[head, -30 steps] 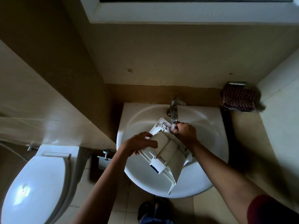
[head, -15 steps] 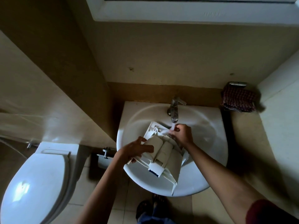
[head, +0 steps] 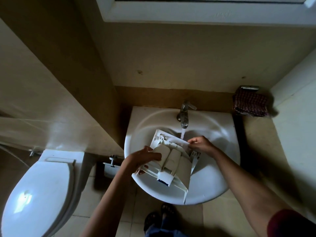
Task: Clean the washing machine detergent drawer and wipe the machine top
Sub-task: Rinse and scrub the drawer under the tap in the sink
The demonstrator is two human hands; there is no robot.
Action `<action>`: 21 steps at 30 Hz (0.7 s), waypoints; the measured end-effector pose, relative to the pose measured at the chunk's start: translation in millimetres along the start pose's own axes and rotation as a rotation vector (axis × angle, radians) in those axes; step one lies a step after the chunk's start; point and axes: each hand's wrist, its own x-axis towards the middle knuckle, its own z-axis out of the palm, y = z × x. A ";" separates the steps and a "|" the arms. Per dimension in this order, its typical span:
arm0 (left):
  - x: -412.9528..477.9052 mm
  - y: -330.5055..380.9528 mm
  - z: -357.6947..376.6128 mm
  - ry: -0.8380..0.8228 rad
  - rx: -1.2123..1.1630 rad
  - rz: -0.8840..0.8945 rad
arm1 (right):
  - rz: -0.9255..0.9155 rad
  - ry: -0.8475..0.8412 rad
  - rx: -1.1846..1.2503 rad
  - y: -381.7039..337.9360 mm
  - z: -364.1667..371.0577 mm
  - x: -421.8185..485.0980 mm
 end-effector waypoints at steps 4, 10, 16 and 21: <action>1.5 -1.8 2.6 -0.018 0.006 0.004 | -0.035 0.236 -0.098 2.9 12.0 1.4; -1.8 -5.7 10.4 0.017 0.004 0.010 | -0.020 0.379 -0.131 -1.0 29.5 1.4; -9.6 -5.4 12.7 0.016 0.020 0.005 | -0.007 0.155 0.100 -3.6 7.8 4.1; -13.0 -9.4 14.6 0.002 -0.021 -0.018 | 0.121 0.030 0.040 5.9 -3.6 -7.1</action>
